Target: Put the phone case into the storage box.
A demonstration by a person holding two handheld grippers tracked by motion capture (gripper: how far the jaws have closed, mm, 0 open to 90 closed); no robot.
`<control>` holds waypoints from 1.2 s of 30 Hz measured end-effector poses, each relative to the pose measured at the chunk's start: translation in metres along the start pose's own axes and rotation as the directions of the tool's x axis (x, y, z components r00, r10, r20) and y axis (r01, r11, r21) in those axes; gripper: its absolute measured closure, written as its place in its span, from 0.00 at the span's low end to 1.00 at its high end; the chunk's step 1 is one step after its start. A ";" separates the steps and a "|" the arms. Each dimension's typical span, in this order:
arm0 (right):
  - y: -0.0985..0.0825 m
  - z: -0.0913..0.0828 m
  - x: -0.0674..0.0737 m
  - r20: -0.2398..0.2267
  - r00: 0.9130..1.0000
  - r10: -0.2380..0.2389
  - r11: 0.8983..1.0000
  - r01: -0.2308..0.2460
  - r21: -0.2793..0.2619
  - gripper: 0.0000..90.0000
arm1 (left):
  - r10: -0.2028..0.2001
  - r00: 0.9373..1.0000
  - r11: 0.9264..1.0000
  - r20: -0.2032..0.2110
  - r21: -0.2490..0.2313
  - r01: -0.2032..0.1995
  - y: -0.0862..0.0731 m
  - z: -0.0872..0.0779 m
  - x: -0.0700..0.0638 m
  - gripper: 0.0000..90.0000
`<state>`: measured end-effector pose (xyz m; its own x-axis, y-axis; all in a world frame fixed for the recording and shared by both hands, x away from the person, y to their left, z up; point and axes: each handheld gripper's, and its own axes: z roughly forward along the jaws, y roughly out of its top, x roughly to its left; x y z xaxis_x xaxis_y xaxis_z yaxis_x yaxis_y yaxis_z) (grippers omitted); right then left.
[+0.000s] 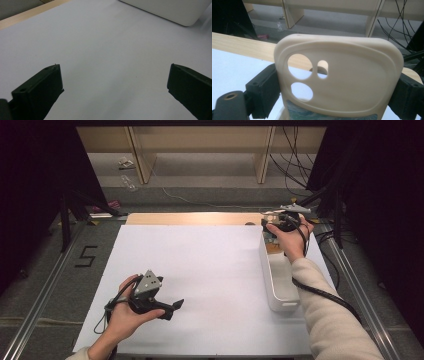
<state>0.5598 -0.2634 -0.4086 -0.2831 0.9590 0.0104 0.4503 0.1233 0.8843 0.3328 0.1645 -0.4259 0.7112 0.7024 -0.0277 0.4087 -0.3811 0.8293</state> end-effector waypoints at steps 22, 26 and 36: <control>-0.002 0.003 -0.001 0.014 1.000 0.002 1.000 -0.002 -0.002 0.11 | 0.007 1.000 1.000 0.006 0.001 -0.007 0.000 0.000 -0.001 0.00; -0.002 0.003 -0.003 0.004 1.000 0.005 1.000 -0.005 0.012 0.06 | 0.006 1.000 1.000 0.006 0.001 -0.006 0.000 0.000 -0.001 0.00; 0.000 -0.001 -0.006 0.013 1.000 0.022 1.000 -0.022 -0.002 0.03 | 0.007 1.000 1.000 0.005 0.002 -0.007 0.000 0.001 -0.001 0.00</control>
<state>0.5611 -0.2694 -0.4083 -0.2617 0.9649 0.0235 0.4547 0.1018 0.8848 0.3325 0.1635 -0.4260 0.7170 0.6966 -0.0244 0.4048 -0.3876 0.8282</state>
